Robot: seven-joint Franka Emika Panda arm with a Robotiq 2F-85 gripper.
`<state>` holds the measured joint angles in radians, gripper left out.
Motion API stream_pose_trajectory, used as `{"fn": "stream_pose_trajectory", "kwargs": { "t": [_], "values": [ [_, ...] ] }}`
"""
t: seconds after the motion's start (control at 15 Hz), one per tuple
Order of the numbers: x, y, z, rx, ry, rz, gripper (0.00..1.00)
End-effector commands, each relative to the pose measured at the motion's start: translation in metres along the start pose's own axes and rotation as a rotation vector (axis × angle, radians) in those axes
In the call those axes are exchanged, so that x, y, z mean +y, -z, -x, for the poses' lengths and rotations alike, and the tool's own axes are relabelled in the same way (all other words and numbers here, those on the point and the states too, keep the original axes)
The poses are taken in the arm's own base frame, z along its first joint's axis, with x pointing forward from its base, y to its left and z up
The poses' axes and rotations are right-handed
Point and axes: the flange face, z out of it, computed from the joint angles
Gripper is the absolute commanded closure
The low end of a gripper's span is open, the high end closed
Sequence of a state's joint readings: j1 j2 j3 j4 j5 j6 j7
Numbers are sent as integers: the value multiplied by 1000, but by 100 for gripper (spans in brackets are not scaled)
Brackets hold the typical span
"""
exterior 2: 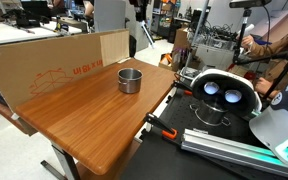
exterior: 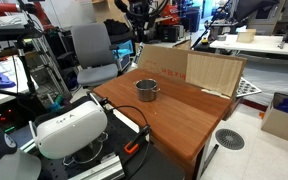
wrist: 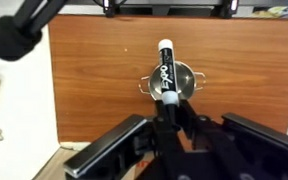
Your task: Remove the marker from the pot and put it on the table
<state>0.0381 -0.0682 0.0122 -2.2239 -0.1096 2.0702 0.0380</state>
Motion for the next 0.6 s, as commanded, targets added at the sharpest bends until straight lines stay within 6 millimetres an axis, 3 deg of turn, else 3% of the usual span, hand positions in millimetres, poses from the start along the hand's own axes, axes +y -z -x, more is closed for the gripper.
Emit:
{"fn": "stream_pose_trajectory", "kwargs": {
  "t": [0.0,0.33,0.4,0.53],
  "values": [
    [-12,-3,0,-53,47,-28,95],
    [-34,-18,-9,-106,87,-42,95],
    [-77,-47,-17,-116,90,-45,95],
    [-121,-72,-21,-150,106,-55,95]
  ]
}}
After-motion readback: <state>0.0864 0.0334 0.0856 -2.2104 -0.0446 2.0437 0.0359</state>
